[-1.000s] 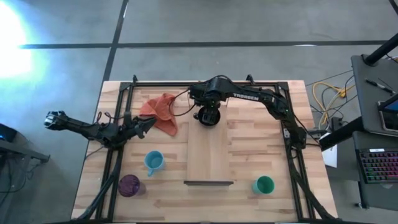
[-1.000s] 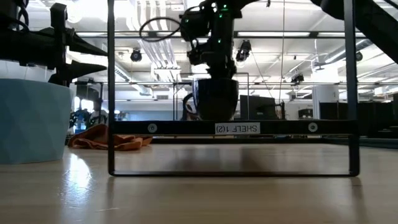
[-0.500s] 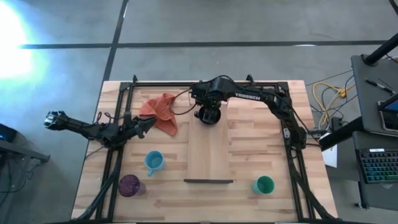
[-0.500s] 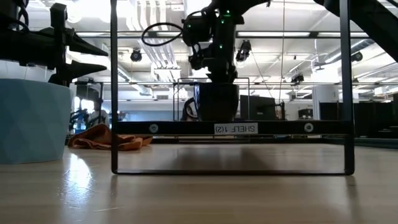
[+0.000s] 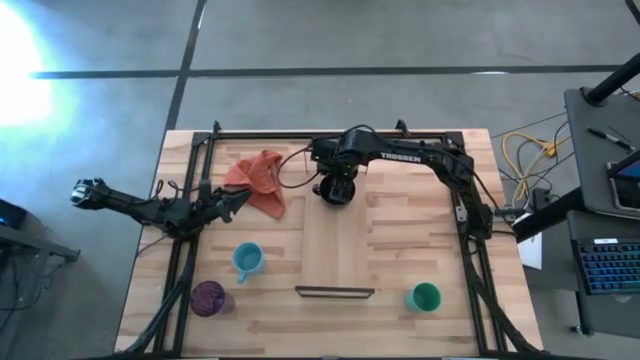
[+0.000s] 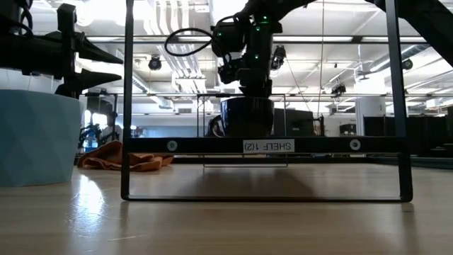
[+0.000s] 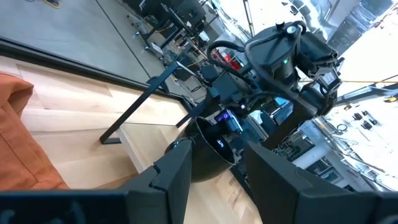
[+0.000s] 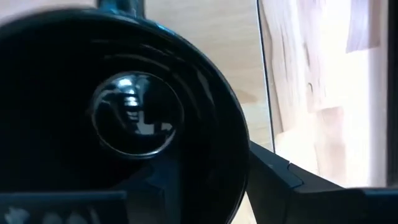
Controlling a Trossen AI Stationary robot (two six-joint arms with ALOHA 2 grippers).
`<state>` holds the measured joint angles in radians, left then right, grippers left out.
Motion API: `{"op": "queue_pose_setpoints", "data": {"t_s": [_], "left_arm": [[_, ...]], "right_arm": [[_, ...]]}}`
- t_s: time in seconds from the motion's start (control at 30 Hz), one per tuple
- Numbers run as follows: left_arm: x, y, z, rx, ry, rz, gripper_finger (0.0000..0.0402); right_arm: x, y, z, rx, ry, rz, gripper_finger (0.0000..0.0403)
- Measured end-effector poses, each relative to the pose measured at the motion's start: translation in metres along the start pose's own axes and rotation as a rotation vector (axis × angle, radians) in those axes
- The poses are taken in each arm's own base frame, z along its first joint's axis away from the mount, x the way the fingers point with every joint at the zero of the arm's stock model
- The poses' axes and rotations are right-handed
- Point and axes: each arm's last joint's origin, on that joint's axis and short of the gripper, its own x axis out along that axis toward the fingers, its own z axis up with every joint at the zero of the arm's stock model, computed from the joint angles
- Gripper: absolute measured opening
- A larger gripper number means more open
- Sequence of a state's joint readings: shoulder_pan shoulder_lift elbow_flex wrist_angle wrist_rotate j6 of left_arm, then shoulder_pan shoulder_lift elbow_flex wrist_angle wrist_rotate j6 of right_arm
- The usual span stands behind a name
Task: Stack small to large cups/mugs on shelf
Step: Put the black mug on the shelf
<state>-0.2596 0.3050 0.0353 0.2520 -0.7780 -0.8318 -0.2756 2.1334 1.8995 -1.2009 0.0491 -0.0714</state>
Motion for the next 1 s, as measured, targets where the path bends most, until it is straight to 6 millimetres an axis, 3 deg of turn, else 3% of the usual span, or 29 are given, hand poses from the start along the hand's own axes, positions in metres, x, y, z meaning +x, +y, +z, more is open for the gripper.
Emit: {"op": "queue_pose_setpoints", "data": {"t_s": [1.0], "left_arm": [[0.0, 0.001, -0.001, 0.006, 0.005, 0.005, 0.0135]], "right_arm": [[-0.02, 0.006, -0.002, -0.017, -0.073, 0.348, 0.0134]]}}
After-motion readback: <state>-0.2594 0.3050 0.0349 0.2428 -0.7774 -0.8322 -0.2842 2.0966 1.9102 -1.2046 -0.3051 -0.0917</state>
